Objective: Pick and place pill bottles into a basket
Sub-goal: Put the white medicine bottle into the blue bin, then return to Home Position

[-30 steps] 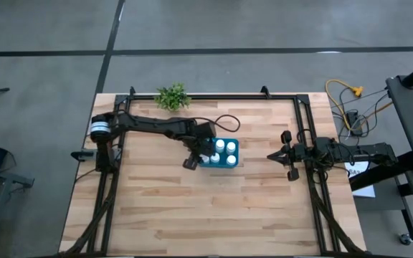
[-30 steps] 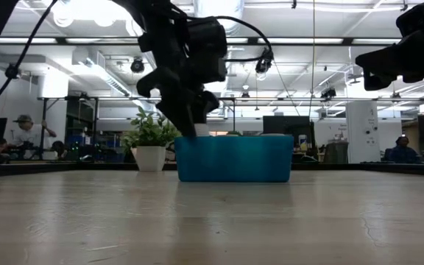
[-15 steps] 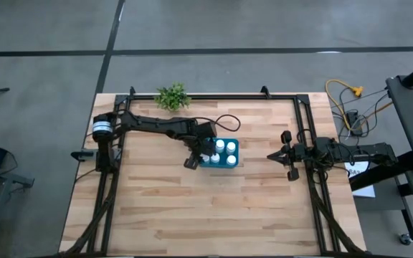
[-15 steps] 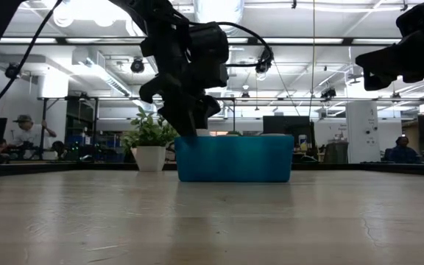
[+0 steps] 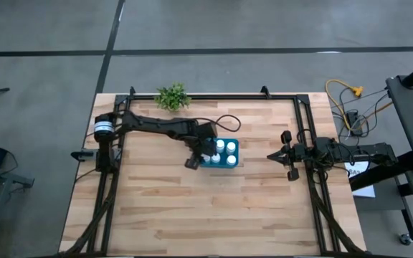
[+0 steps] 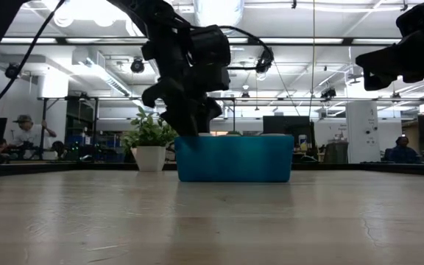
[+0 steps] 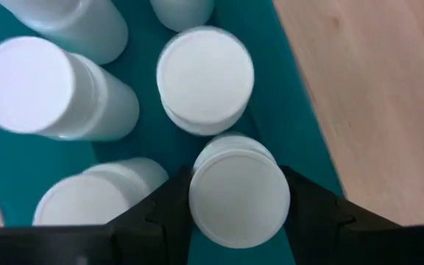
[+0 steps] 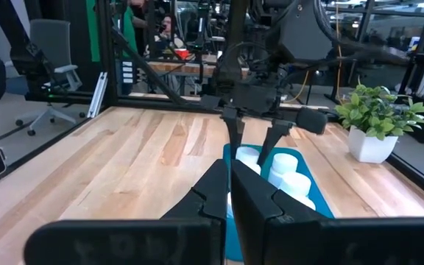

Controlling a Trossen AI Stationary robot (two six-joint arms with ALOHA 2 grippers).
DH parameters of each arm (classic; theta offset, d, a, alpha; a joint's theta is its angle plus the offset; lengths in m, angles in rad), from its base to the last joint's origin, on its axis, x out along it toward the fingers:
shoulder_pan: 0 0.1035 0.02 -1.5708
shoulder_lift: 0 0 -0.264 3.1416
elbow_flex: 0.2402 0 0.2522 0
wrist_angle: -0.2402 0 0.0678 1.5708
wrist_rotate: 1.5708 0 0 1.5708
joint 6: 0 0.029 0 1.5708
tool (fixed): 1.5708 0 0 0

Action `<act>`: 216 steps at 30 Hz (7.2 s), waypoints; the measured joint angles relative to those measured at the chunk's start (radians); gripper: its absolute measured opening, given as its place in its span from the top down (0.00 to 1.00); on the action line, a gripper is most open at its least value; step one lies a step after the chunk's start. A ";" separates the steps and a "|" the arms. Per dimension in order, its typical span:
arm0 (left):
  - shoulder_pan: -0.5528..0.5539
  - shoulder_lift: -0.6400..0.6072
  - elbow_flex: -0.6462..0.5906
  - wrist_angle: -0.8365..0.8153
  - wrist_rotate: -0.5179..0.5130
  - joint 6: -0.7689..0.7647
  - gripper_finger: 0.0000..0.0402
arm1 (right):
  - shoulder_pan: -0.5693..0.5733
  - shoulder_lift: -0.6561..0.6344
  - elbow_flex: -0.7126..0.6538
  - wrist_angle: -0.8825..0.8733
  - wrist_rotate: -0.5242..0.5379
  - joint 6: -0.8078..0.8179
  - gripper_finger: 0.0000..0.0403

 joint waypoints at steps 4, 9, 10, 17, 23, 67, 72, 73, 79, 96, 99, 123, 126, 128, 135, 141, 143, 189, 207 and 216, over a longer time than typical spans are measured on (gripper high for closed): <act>0.000 0.031 0.008 0.021 0.006 -0.001 0.63 | 0.000 0.000 0.000 0.001 0.000 0.000 0.98; 0.000 0.043 0.009 0.019 0.007 0.002 0.63 | 0.000 0.000 0.000 0.000 -0.001 0.000 0.98; 0.000 0.040 0.008 0.018 0.007 0.002 0.63 | 0.000 0.000 0.000 0.000 0.000 0.000 0.98; 0.000 0.031 0.006 0.003 0.000 0.001 0.63 | 0.000 0.000 0.000 0.000 0.000 0.000 0.98; 0.000 0.031 0.006 0.004 0.000 -0.001 0.59 | 0.000 0.000 0.000 0.000 0.000 0.000 0.98; -0.009 -0.020 0.119 -0.135 -0.005 -0.028 0.51 | 0.000 0.001 0.000 0.000 0.000 0.000 0.98; -0.010 -0.066 0.160 -0.203 -0.057 -0.028 0.51 | 0.000 0.001 0.000 -0.001 0.000 0.000 0.98; -0.010 -0.083 0.161 -0.207 -0.071 -0.028 0.51 | 0.000 0.001 0.000 0.000 0.000 0.000 0.98; -0.011 -0.208 0.144 -0.208 -0.092 -0.035 0.51 | 0.000 0.001 0.000 0.000 0.000 0.000 0.98; -0.017 -0.672 -0.161 -0.111 -0.153 -0.107 0.83 | 0.000 0.000 0.000 -0.001 0.000 0.000 0.98; -0.017 -0.765 -0.244 -0.054 -0.153 -0.109 0.87 | 0.000 0.000 0.000 0.000 0.000 0.000 0.98; -0.016 -1.188 -0.745 0.347 -0.148 -0.178 0.92 | 0.000 0.001 0.000 0.000 0.000 0.000 0.98; -0.016 -1.212 -0.778 0.370 -0.149 -0.181 0.92 | 0.000 0.001 0.000 0.000 0.000 0.000 0.98; -0.016 -1.234 -0.799 0.392 -0.159 -0.183 0.92 | 0.000 0.001 0.000 0.000 0.000 0.000 0.98; -0.021 -1.311 -0.827 0.426 -0.283 -0.202 0.92 | 0.000 0.001 0.000 0.000 0.000 0.000 0.98; -0.038 -1.362 -0.880 0.445 -0.323 -0.214 0.92 | 0.000 0.001 0.000 0.000 0.000 0.000 0.98; -0.051 -1.369 -0.890 0.453 -0.321 -0.223 0.92 | 0.000 0.001 0.000 0.000 0.000 0.000 0.98; -0.187 -1.839 -1.202 0.471 -0.069 -0.397 0.92 | 0.000 0.001 0.000 0.000 0.000 0.000 0.98; -0.187 -1.848 -1.296 0.686 -0.141 -0.369 0.92 | 0.000 0.001 0.000 0.000 0.000 0.000 0.98; -0.187 -1.848 -1.345 0.758 -0.141 -0.369 0.92 | 0.000 0.001 0.000 0.000 0.000 0.000 0.98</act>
